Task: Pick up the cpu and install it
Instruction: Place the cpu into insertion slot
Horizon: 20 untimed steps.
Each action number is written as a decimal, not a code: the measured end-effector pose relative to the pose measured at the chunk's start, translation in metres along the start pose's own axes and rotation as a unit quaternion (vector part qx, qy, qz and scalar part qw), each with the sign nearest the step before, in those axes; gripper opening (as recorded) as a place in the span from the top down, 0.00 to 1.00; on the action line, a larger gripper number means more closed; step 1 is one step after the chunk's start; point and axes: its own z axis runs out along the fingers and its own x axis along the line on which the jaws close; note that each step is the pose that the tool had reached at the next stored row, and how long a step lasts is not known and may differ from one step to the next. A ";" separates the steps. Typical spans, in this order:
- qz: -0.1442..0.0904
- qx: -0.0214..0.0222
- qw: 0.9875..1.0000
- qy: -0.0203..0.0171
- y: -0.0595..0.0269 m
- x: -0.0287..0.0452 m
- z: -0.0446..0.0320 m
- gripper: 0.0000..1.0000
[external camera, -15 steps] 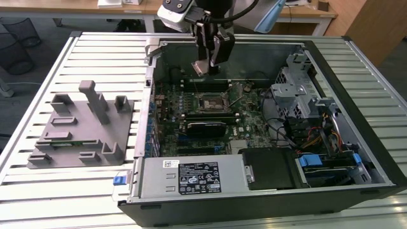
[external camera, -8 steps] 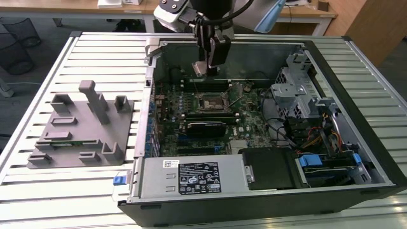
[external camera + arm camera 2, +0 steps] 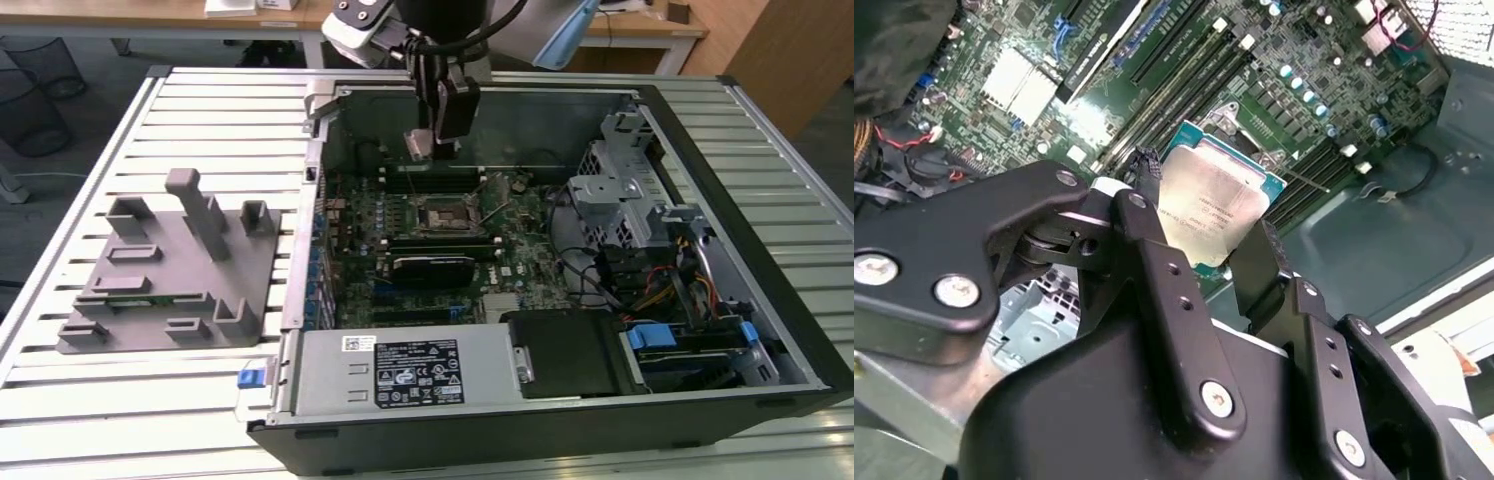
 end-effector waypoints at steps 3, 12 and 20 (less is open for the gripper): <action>0.009 0.000 1.000 0.000 0.0017 0.0008 0.0027 0.47; 0.022 0.001 1.000 0.000 0.0155 0.0061 0.0138 0.47; 0.044 0.002 0.999 -0.001 0.0252 0.0095 0.0259 0.47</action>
